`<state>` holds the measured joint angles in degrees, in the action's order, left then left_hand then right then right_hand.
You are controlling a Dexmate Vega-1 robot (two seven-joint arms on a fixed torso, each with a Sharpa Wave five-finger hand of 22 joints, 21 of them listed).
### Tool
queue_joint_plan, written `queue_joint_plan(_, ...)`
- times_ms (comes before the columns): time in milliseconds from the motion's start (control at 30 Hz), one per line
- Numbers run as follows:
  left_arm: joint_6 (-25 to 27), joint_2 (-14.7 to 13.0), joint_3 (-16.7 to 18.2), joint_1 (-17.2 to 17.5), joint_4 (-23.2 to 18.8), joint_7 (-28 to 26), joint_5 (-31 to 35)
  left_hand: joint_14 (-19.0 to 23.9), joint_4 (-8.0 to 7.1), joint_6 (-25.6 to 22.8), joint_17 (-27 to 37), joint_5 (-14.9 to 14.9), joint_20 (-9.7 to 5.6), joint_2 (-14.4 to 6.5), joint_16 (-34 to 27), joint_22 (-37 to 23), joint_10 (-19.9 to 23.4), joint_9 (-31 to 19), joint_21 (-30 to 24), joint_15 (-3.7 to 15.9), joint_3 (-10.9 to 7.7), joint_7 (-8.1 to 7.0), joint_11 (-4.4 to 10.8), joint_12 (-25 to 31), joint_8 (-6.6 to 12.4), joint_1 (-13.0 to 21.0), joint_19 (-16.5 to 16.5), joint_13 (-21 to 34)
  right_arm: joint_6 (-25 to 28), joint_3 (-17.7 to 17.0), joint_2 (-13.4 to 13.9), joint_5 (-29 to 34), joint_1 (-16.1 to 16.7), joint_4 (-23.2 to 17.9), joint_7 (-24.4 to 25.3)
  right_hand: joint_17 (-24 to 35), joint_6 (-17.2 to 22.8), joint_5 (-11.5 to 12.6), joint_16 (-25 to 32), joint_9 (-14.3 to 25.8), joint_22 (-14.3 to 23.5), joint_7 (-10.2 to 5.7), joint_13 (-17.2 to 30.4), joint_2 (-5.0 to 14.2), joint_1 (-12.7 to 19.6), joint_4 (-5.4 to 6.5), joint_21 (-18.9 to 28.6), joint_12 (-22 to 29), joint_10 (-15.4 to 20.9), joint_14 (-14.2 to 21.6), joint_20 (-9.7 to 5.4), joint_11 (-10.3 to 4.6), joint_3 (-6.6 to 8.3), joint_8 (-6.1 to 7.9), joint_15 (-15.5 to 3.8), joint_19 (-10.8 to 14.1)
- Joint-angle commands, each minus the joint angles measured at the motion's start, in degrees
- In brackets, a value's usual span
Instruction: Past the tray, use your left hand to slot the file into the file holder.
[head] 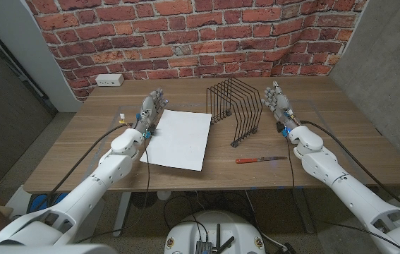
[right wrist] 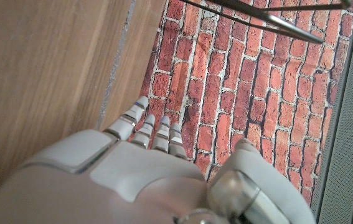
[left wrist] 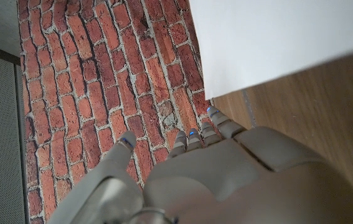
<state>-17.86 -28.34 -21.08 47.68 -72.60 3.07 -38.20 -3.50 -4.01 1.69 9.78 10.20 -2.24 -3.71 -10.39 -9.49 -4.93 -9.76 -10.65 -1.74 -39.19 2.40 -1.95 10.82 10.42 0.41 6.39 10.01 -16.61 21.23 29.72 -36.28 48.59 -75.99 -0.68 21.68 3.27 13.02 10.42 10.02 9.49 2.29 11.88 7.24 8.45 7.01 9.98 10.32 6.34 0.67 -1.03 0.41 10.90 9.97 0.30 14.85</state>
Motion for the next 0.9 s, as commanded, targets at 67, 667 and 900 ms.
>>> queue_joint_plan(67,-0.8,1.0,0.3,0.0,1.3,-1.2,0.2,-0.1,-0.05,-0.2,0.2,0.4,-0.57,-3.1,-0.2,-0.2,-0.1,-0.2,-0.4,-0.05,-0.27,0.41,0.04,0.4,0.20,0.3,0.8,0.1,0.4,0.0,0.7,0.9,-0.6,-0.1,0.4,0.2,0.7,0.3,0.3,0.1,0.1,0.01,0.2,1.09,0.5,0.06,0.3,0.4,0.6,0.2,-0.25,-0.05,0.44,0.45,-0.30,0.4)
queue_joint_plan(667,4.4,-3.5,0.5,1.7,-6.8,-3.9,1.7,0.2,0.34,-0.3,0.1,0.4,-0.60,-3.0,-0.1,-0.2,0.2,-0.2,-0.4,-0.01,-0.24,0.33,0.05,0.4,0.14,0.6,1.1,0.1,-1.6,0.4,-0.8,1.2,-0.6,1.4,0.5,-0.3,1.0,0.3,0.5,0.0,0.1,-0.12,-0.1,1.15,0.4,0.05,0.4,0.5,0.8,0.1,-0.41,-0.06,0.76,0.61,-0.68,0.2)
queue_joint_plan(900,5.9,-5.3,1.0,3.3,-10.0,-5.2,2.1,1.0,1.03,-0.8,-0.1,0.4,-0.21,-2.7,-0.2,-0.2,1.0,-0.2,-0.5,0.06,-0.23,0.04,0.12,0.6,0.23,1.1,1.6,0.1,-2.1,1.1,-1.0,2.0,-1.0,2.4,-0.1,-0.5,1.2,0.4,0.5,0.0,0.1,-0.23,-0.2,1.12,0.4,-0.01,0.5,0.6,0.8,0.1,-0.47,-0.04,0.93,0.71,-0.66,0.2)
